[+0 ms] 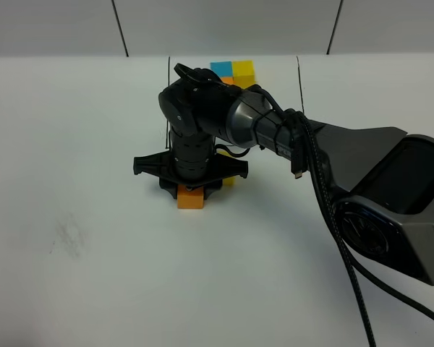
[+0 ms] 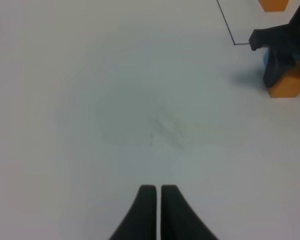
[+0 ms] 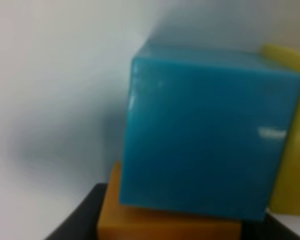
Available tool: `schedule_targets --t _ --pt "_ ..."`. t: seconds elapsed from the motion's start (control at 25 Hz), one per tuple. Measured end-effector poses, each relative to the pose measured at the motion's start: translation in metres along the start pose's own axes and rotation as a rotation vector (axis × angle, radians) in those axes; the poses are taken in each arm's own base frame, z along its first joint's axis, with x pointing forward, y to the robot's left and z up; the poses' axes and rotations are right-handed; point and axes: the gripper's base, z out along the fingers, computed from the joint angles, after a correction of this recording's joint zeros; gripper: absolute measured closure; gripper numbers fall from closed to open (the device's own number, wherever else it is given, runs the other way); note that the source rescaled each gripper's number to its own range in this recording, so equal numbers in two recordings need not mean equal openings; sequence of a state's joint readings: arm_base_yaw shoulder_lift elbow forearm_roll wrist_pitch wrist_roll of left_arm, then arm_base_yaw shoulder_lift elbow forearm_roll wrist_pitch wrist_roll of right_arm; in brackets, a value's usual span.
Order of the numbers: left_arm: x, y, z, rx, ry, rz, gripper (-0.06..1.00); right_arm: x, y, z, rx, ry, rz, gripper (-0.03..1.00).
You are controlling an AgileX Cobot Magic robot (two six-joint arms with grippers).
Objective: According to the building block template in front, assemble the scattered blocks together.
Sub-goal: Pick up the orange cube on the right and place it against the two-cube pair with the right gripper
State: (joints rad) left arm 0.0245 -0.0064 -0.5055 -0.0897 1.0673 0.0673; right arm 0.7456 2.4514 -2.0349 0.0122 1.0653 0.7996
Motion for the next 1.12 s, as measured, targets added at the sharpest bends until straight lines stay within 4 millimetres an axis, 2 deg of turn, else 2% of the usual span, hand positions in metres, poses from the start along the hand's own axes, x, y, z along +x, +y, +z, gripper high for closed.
schedule_targets --t 1.12 --pt "0.000 0.000 0.000 0.000 0.000 0.000 0.94 -0.011 -0.012 0.000 0.047 -0.038 0.016 0.45"
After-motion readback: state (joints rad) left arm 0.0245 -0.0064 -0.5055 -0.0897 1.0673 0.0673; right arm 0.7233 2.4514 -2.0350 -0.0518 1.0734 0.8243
